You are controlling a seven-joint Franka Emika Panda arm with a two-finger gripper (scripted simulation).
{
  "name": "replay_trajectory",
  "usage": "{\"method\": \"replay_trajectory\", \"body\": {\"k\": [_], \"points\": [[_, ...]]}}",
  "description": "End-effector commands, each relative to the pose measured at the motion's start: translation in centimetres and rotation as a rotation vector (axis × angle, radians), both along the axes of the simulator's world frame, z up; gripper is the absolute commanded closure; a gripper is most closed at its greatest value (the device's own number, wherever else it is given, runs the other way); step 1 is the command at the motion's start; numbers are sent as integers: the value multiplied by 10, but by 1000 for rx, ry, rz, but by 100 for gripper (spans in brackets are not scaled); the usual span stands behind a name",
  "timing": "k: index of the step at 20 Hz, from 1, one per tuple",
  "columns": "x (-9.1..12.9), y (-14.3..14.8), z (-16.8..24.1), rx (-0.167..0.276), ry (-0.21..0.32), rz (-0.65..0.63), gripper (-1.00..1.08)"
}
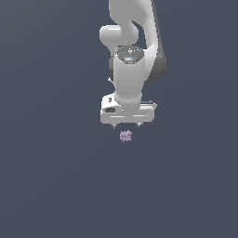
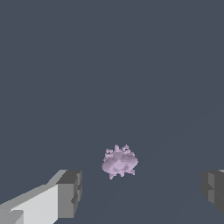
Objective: Pick up the object and move it to a goal position.
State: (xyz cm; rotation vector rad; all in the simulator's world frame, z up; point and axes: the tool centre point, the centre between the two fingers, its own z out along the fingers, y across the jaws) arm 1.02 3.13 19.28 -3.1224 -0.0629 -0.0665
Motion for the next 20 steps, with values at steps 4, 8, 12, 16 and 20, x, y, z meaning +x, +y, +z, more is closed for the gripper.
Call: {"method": "replay_trajectory", "body": {"k": [4, 8, 12, 16, 20], "points": [[1, -1, 0, 4, -3, -4, -92], [5, -4, 1, 21, -14, -16, -92], [7, -6, 3, 29, -21, -18, -92], [6, -6, 2, 27, -19, -23, -92], [6, -5, -1, 29, -17, -52, -92]]}}
